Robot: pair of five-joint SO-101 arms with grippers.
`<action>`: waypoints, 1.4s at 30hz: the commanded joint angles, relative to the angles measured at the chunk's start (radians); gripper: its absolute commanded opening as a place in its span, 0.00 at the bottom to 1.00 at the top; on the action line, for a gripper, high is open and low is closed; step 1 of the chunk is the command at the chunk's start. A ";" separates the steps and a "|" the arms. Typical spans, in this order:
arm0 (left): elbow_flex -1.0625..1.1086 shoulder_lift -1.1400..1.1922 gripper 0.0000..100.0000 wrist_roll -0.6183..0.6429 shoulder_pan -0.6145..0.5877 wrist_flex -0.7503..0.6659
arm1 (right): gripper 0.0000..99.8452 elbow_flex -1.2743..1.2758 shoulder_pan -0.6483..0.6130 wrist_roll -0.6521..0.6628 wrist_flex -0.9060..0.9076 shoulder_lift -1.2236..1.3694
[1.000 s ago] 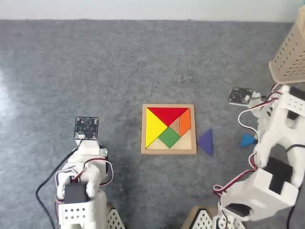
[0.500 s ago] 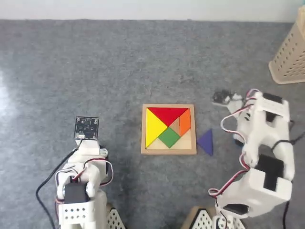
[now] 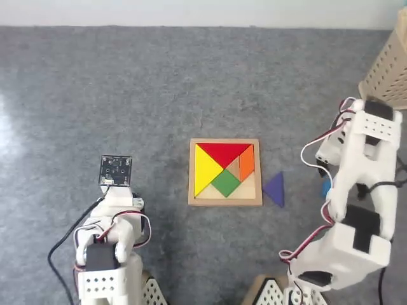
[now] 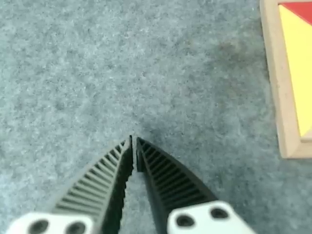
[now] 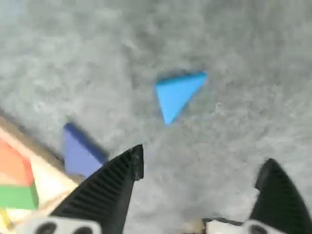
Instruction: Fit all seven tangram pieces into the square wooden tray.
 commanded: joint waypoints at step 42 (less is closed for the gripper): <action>-0.012 -0.017 0.01 0.008 0.003 0.005 | 0.09 -0.218 0.001 -0.133 -0.199 0.375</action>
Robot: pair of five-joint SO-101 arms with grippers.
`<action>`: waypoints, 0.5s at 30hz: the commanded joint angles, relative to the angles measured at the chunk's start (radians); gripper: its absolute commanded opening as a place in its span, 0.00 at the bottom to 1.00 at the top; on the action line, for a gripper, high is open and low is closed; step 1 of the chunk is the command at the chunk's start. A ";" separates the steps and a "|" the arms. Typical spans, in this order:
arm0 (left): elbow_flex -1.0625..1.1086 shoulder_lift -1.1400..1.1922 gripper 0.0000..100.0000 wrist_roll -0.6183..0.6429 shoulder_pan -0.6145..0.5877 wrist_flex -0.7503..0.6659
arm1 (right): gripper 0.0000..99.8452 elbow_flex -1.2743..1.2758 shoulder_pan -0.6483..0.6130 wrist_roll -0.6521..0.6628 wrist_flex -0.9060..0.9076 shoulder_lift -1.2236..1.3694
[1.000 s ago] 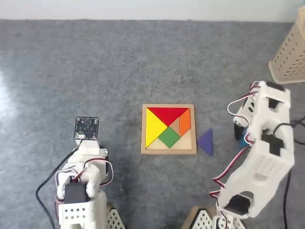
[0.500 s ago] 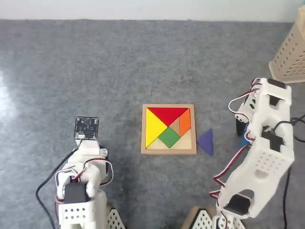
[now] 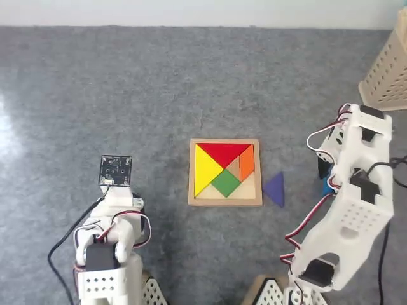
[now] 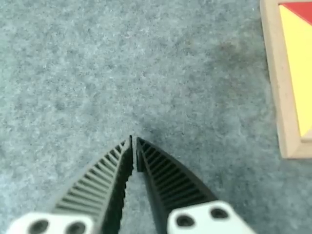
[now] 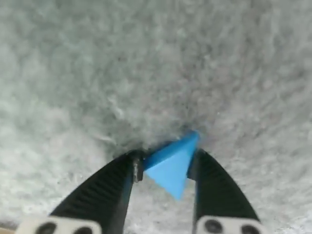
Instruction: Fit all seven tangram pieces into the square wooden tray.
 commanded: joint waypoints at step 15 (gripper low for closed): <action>-0.012 -0.017 0.01 0.008 0.003 0.005 | 0.03 -0.074 -0.309 0.440 0.148 -0.130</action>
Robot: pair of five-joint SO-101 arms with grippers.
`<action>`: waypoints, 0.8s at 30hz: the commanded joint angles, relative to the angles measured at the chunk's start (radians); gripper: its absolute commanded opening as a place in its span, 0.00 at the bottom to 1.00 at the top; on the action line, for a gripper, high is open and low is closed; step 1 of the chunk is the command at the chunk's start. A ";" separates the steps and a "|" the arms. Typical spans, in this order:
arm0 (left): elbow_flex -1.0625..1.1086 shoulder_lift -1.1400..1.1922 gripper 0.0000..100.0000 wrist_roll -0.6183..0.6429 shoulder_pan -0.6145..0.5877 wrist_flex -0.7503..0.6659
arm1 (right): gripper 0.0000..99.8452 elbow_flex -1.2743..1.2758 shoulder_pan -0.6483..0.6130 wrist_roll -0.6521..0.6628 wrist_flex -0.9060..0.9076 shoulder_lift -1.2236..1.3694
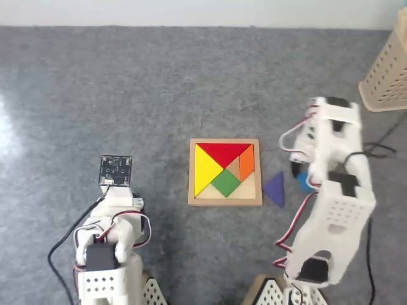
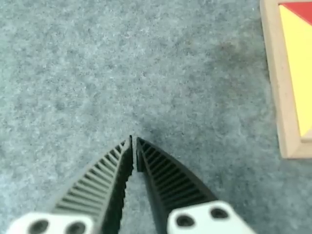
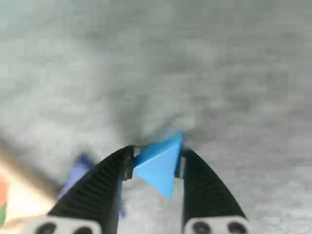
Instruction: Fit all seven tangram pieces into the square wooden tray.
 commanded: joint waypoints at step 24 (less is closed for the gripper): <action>-0.012 -0.017 0.01 0.008 0.005 0.005 | 0.06 0.037 -0.630 -0.572 -0.191 -0.248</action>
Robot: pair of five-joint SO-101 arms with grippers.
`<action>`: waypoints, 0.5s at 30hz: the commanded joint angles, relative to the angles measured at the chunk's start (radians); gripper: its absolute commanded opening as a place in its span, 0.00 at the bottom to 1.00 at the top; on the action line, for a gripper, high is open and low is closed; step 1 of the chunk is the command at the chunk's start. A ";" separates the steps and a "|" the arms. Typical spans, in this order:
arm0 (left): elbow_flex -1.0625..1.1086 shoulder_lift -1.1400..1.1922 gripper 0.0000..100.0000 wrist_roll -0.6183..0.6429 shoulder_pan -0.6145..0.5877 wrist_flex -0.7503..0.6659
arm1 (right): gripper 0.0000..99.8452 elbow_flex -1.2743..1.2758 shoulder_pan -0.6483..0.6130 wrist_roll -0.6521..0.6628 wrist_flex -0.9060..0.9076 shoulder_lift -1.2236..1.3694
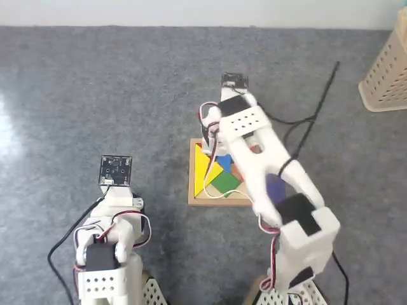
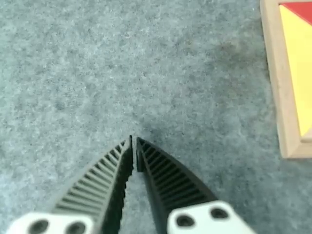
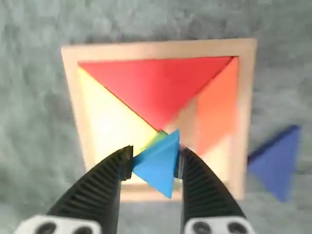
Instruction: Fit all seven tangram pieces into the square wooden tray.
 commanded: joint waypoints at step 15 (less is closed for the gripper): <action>-0.012 -0.017 0.01 0.008 0.003 0.005 | 0.27 -0.014 -0.140 -0.215 -0.038 0.042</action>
